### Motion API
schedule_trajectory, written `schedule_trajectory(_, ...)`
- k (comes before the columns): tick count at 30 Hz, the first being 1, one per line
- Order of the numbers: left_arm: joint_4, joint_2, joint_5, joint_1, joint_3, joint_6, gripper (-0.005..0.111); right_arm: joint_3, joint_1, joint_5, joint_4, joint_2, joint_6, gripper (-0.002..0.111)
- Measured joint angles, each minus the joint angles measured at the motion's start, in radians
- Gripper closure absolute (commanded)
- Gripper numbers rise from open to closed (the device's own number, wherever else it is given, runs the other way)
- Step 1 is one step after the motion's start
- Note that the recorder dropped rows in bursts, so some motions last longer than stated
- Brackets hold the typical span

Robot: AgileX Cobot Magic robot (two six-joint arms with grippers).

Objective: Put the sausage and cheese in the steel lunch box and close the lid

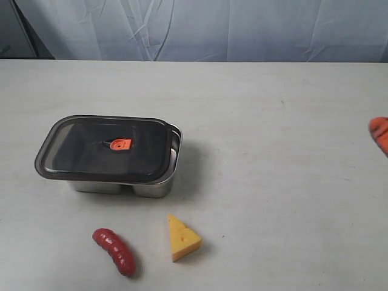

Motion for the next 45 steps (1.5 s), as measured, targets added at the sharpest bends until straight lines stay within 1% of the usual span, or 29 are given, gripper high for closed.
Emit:
schedule_trajectory(2,0.000,0.000,0.000,0.000,0.000,0.000,0.107,-0.082,0.000,-0.026,-0.177,0.135,0.070,0.109)
schedule_trajectory(4,0.000,0.000,0.000,0.000,0.000,0.000,0.107,-0.186,0.000,-0.069,-0.294,0.270,0.081,0.109)
schedule_trajectory(5,0.000,0.000,0.000,0.000,0.000,0.000,0.107,-0.319,0.000,-0.122,-0.399,0.426,0.081,0.109)
schedule_trajectory(7,0.000,0.000,0.000,0.000,0.000,0.000,0.107,-0.462,0.000,-0.179,-0.478,0.579,0.081,0.109)
schedule_trajectory(8,0.000,0.000,0.000,0.000,0.000,0.000,0.107,-0.533,0.000,-0.211,-0.505,0.638,0.081,0.109)
schedule_trajectory(9,0.000,0.000,0.000,0.000,0.000,0.000,0.107,-0.641,0.000,-0.270,-0.542,0.758,0.081,0.109)
schedule_trajectory(10,0.000,0.000,0.000,0.000,0.000,0.000,0.107,-0.714,0.000,-0.317,-0.560,0.842,0.081,0.109)
schedule_trajectory(11,0.000,0.000,0.000,0.000,0.000,0.000,0.107,-0.820,0.000,-0.405,-0.575,0.965,0.081,0.109)
schedule_trajectory(12,0.000,0.000,0.000,0.000,0.000,0.000,0.107,-0.856,0.000,-0.440,-0.577,1.020,0.081,0.109)
schedule_trajectory(13,0.000,0.000,0.000,0.000,0.000,0.000,0.107,-0.927,0.000,-0.523,-0.584,1.117,0.081,0.109)
schedule_trajectory(14,0.000,0.000,0.000,0.000,0.000,0.000,0.107,-0.953,-0.002,-0.564,-0.585,1.152,0.081,0.107)
schedule_trajectory(15,0.000,0.000,0.000,0.000,0.000,0.000,0.107,-0.991,-0.018,-0.645,-0.588,1.233,0.081,0.103)
schedule_trajectory(16,0.000,0.000,0.000,0.000,0.000,0.000,0.107,-0.998,-0.030,-0.674,-0.590,1.262,0.081,0.093)
schedule_trajectory(17,0.000,0.000,0.000,0.000,0.000,0.000,0.107,-1.008,-0.059,-0.725,-0.590,1.317,0.081,0.086)
schedule_trajectory(18,0.000,0.000,0.000,0.000,0.000,0.000,0.107,-1.008,-0.076,-0.748,-0.593,1.342,0.081,0.076)
schedule_trajectory(19,0.000,0.000,0.000,0.000,0.000,0.000,0.107,-1.010,-0.100,-0.778,-0.599,1.379,0.081,0.068)
schedule_trajectory(20,0.000,0.000,0.000,0.000,0.000,0.000,0.107,-1.012,-0.121,-0.806,-0.610,1.421,0.081,0.064)
schedule_trajectory(23,0.000,0.000,0.000,0.000,0.000,0.000,0.107,-1.012,-0.148,-0.852,-0.647,1.529,0.081,0.066)
schedule_trajectory(32,0.000,0.000,0.000,0.000,0.000,0.000,0.107,-1.059,-0.065,-0.867,-0.653,1.679,0.081,0.066)
schedule_trajectory(34,0.000,0.000,0.000,0.000,0.000,0.000,0.107,-1.068,-0.040,-0.868,-0.653,1.695,0.081,0.062)
schedule_trajectory(36,0.000,0.000,0.000,0.000,0.000,0.000,0.107,-1.079,-0.018,-0.870,-0.653,1.707,0.081,0.055)
schedule_trajectory(38,0.000,0.000,0.000,0.000,0.000,0.000,0.107,-1.090,0.003,-0.874,-0.653,1.716,0.081,0.051)
schedule_trajectory(41,0.000,0.000,0.000,0.000,0.000,0.000,0.107,-1.097,0.026,-0.845,-0.653,1.725,0.081,0.051)
schedule_trajectory(45,0.000,0.000,0.000,0.000,0.000,0.000,0.107,-1.100,0.040,-0.762,-0.653,1.725,0.081,0.051)
